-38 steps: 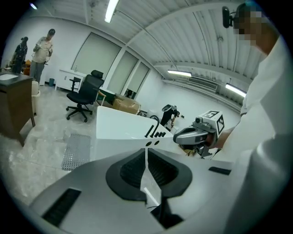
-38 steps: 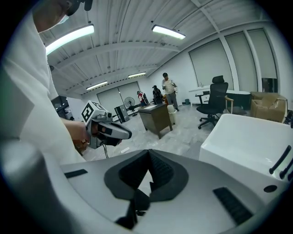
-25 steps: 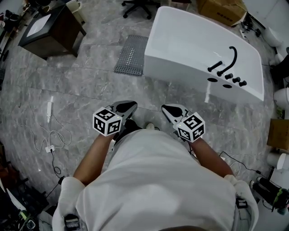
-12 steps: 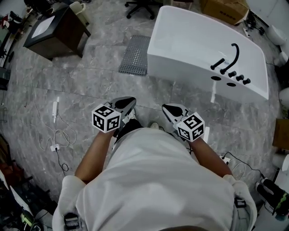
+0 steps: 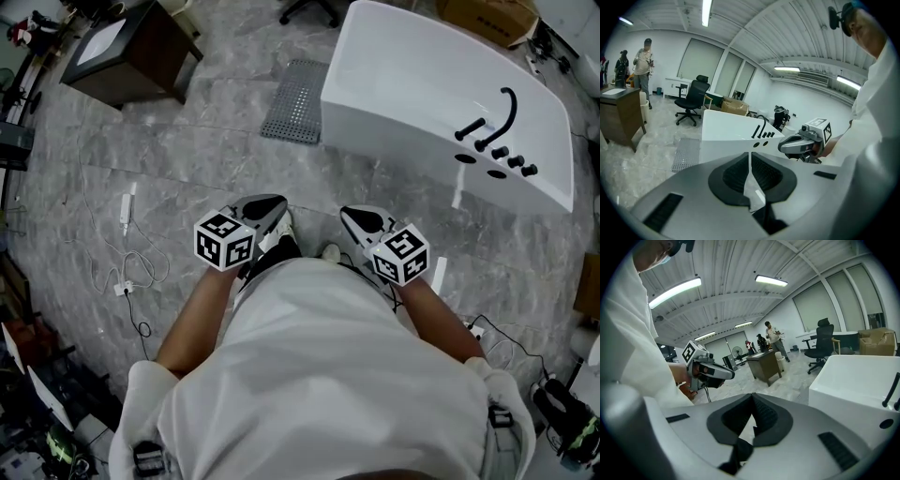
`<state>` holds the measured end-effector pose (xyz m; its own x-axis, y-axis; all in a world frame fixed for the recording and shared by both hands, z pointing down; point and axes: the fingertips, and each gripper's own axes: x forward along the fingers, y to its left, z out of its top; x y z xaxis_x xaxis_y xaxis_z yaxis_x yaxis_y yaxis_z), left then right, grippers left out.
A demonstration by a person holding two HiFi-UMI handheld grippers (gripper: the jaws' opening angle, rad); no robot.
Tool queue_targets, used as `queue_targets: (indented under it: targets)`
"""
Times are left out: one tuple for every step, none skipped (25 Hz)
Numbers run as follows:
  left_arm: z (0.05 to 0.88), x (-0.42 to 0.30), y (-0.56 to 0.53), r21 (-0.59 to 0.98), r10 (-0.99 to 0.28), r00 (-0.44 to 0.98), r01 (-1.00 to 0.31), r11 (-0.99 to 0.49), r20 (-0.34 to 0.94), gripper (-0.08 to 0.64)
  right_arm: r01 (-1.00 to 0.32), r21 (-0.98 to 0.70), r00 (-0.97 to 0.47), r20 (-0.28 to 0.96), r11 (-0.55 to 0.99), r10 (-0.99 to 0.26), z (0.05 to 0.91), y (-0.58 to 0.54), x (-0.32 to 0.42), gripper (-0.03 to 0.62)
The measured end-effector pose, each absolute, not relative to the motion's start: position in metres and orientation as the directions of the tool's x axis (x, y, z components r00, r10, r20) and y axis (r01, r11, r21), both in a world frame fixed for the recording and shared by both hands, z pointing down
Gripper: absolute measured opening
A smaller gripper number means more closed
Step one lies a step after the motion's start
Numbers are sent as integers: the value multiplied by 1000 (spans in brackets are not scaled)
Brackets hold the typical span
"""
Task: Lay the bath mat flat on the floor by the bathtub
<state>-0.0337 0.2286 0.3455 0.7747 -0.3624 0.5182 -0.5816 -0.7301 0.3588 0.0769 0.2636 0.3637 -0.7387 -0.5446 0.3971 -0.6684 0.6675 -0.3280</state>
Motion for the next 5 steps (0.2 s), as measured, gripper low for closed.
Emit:
queue_targets:
  targets:
    - [347, -34, 227, 361, -363, 772, -585, -726, 521, 31, -666, -330, -741, 399, 669, -540, 366, 261, 77, 8]
    - [349, -34, 224, 363, -364, 771, -588, -723, 523, 31, -664, -331, -742, 402, 671, -536, 367, 258, 77, 8]
    - [350, -34, 221, 363, -365, 770, -590, -721, 524, 31, -661, -331, -744, 403, 673, -533, 369, 255, 77, 8]
    - [350, -34, 218, 363, -367, 769, -591, -720, 524, 31, -659, -331, -746, 405, 676, -529, 370, 251, 77, 8]
    - [351, -34, 215, 363, -368, 768, -593, -719, 525, 31, -656, -330, -748, 407, 679, -525, 371, 247, 76, 8]
